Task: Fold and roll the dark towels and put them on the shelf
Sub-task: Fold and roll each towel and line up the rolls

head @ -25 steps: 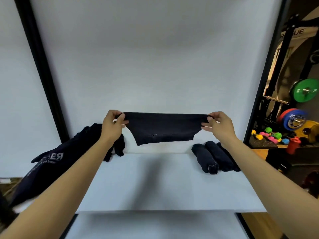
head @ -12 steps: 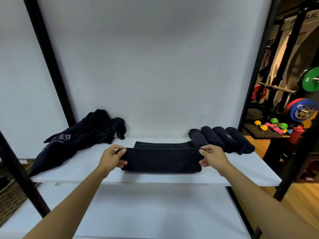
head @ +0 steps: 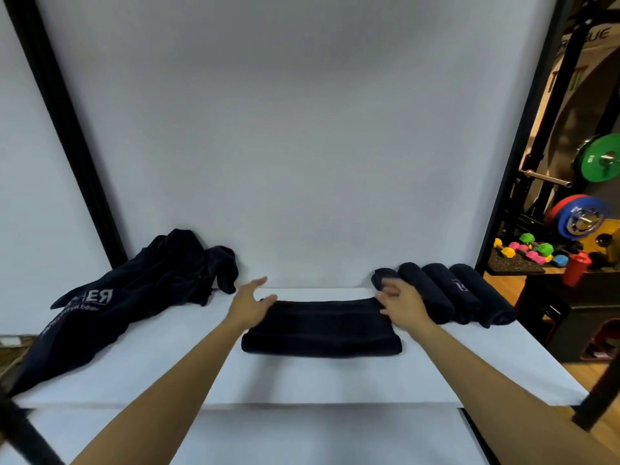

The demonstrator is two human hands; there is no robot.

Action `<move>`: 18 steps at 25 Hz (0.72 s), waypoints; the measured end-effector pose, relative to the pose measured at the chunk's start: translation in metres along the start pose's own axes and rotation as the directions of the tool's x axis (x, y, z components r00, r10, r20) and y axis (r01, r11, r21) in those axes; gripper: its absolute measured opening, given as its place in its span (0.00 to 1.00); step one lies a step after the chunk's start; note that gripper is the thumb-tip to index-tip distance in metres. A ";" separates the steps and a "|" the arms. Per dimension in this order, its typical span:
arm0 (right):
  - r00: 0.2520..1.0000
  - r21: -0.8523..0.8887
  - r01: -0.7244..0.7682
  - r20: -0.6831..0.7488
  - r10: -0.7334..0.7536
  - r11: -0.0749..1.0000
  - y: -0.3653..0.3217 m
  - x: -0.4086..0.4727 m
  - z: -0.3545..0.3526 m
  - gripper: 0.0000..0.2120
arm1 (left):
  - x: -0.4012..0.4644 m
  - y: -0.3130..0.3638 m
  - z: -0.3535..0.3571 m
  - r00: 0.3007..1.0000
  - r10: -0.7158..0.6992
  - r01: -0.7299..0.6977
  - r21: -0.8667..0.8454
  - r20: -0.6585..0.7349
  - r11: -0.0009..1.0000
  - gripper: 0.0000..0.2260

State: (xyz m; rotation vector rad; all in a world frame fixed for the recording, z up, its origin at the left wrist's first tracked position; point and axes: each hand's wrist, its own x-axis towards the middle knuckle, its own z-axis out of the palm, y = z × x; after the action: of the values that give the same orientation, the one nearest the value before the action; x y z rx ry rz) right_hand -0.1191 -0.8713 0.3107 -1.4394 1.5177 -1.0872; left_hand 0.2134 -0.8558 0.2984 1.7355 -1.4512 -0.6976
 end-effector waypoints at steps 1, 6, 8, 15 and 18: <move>0.999 -0.161 0.029 0.040 -0.023 0.987 0.010 -0.001 0.011 0.15 | 0.004 -0.009 0.013 0.999 0.036 -0.039 0.144 0.022 0.989 0.24; 0.949 -0.650 0.262 0.308 -0.068 0.713 0.025 -0.011 0.064 0.19 | 0.029 -0.022 0.043 0.942 0.228 -0.329 0.552 0.245 0.766 0.20; 0.932 -0.772 0.291 0.361 0.014 0.566 0.031 -0.013 0.086 0.26 | 0.038 -0.033 0.044 0.930 0.178 -0.349 0.627 0.321 0.696 0.20; 0.926 -0.833 0.378 0.339 -0.167 0.404 0.037 0.026 0.090 0.20 | 0.032 -0.037 0.026 0.960 0.164 -0.280 0.777 0.227 0.564 0.14; 0.902 -0.819 0.388 0.242 -0.358 0.423 0.035 0.017 0.108 0.12 | 0.016 -0.046 0.021 0.938 0.225 -0.339 0.565 0.263 0.753 0.10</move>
State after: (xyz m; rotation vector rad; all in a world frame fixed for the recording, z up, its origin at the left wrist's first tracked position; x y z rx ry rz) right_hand -0.0317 -0.8961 0.2407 -2.5810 1.8680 -0.4644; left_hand 0.2257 -0.8730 0.2493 1.8696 -2.1895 -0.2265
